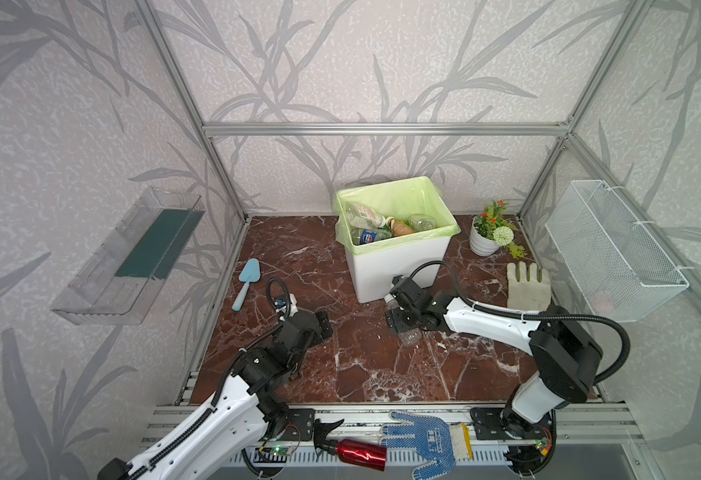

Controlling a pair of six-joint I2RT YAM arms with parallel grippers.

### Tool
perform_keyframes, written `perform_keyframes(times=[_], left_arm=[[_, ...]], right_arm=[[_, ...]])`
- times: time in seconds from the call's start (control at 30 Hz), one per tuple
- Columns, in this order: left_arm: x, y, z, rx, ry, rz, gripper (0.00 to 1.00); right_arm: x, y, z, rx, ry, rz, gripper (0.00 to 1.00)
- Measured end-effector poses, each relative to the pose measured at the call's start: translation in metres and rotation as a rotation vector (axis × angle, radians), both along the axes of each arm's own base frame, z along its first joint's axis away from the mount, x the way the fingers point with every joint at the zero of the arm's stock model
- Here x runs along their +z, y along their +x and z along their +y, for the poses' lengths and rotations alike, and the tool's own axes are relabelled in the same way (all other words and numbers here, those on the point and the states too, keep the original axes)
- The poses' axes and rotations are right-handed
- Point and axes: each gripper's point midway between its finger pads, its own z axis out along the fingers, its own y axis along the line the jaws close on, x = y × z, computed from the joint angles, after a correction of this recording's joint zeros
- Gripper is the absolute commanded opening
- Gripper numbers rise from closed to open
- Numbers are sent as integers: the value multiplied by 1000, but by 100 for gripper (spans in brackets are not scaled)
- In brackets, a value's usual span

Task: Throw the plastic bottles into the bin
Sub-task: 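Lower the right gripper to the last clear bottle and close on it, then lift the clear bottle with the right gripper over the bin and drop it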

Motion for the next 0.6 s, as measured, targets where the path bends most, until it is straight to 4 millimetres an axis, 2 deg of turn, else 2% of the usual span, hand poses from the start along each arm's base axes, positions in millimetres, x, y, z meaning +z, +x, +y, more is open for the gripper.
perform_keyframes(times=[0.17,0.33,0.47,0.6], left_arm=[[-1,0,1,-2,9,3,99],[-5,-1,3,-1,16,10,99],[-10,-3,4,-2,24,20,99],[-13,-3,6,3,28,26,99]], right_arm=[[-15,3,5,3,-42,43,79],[-27,0,2,2,-70,79,63],[-23,-2,0,0,-63,76,51],[-8,-10,-9,-1,-39,59,44]])
